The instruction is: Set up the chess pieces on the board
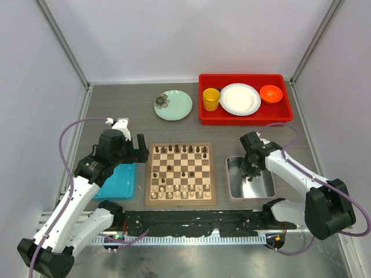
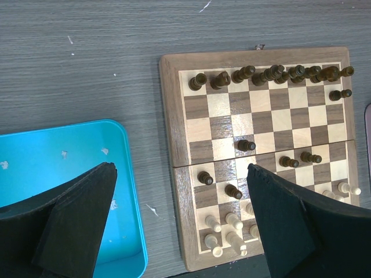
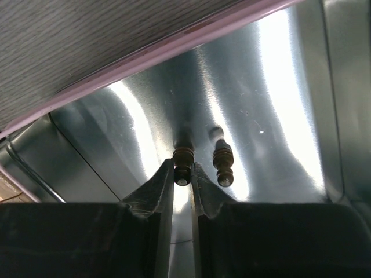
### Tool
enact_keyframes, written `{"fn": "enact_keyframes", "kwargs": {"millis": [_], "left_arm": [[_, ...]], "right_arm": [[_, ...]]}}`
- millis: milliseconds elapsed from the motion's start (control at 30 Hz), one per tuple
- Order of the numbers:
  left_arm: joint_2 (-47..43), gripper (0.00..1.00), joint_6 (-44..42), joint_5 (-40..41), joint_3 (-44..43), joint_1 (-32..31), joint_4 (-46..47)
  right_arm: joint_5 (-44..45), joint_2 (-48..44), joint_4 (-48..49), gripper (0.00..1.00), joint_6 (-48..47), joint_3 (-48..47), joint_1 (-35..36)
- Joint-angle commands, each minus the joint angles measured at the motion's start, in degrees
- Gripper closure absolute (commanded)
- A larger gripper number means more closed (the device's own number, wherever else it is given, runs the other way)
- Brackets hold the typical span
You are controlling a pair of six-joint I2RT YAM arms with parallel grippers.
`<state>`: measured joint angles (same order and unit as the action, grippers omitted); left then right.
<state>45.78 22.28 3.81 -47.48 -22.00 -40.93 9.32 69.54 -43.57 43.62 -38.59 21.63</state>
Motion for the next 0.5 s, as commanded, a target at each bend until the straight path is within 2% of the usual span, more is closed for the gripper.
{"fn": "enact_keyframes", "kwargs": {"millis": [0,233,300,467], "left_arm": [[-0.25,0.0,-0.05,-0.56,0.02,0.29,2.17],[-0.16,0.0,-0.13,-0.65,0.02,0.29,2.08],[-0.25,0.0,-0.13,-0.65,0.11,0.29,2.08],[-0.08,0.0,-0.13,-0.56,0.02,0.29,2.17]], "right_arm": [[4.73,-2.91,-5.27,0.95,-1.51,-7.18,-0.18],[7.91,0.76,-9.52,0.98,-4.59,-24.76,1.83],[6.25,2.79,-6.9,0.98,-5.47,-29.42,6.21],[5.1,16.2,-3.72,0.98,-7.84,-39.43,17.82]]}}
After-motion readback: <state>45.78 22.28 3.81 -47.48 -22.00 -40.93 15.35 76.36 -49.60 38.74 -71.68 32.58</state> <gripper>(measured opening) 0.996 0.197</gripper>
